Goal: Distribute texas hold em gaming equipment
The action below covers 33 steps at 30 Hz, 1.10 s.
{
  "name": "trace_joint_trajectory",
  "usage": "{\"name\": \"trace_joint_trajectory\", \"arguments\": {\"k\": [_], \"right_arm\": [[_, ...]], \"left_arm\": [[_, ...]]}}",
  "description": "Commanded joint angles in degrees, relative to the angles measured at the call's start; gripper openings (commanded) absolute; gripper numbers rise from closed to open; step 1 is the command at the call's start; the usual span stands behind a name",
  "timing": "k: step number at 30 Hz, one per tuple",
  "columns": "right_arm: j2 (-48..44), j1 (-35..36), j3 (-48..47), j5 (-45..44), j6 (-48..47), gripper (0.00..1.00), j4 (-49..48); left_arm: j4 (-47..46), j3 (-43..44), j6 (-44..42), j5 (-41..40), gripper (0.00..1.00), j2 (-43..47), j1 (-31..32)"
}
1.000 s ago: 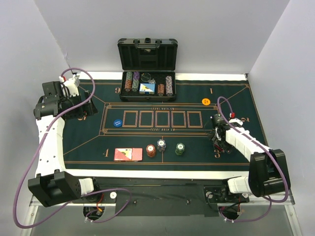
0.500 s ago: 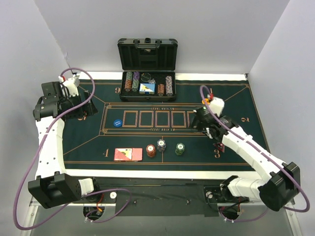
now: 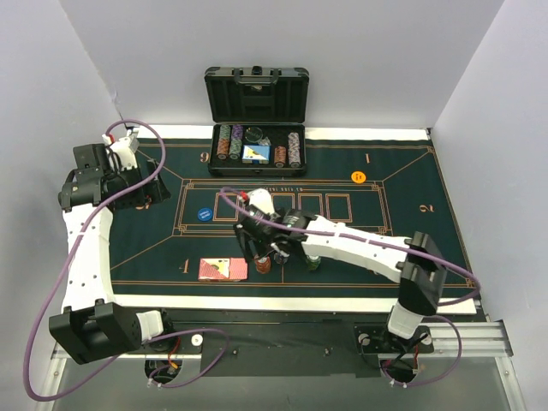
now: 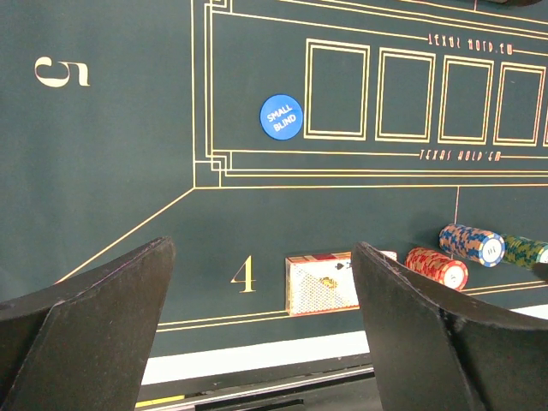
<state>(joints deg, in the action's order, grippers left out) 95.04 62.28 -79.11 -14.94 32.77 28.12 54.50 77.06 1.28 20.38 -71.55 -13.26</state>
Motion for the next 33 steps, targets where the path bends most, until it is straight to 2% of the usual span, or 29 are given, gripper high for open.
{"name": "trace_joint_trajectory", "arguments": {"k": [1,33], "right_arm": [[3.8,1.5,-3.9,1.5,-1.7,0.83,3.9],[14.6,3.3,-5.2,4.7,-2.4,0.62,2.1]], "left_arm": [[-1.5,1.0,0.4,0.1,0.96,1.7,-0.5],[-0.7,1.3,-0.7,-1.6,0.96,2.6,-0.6]]}}
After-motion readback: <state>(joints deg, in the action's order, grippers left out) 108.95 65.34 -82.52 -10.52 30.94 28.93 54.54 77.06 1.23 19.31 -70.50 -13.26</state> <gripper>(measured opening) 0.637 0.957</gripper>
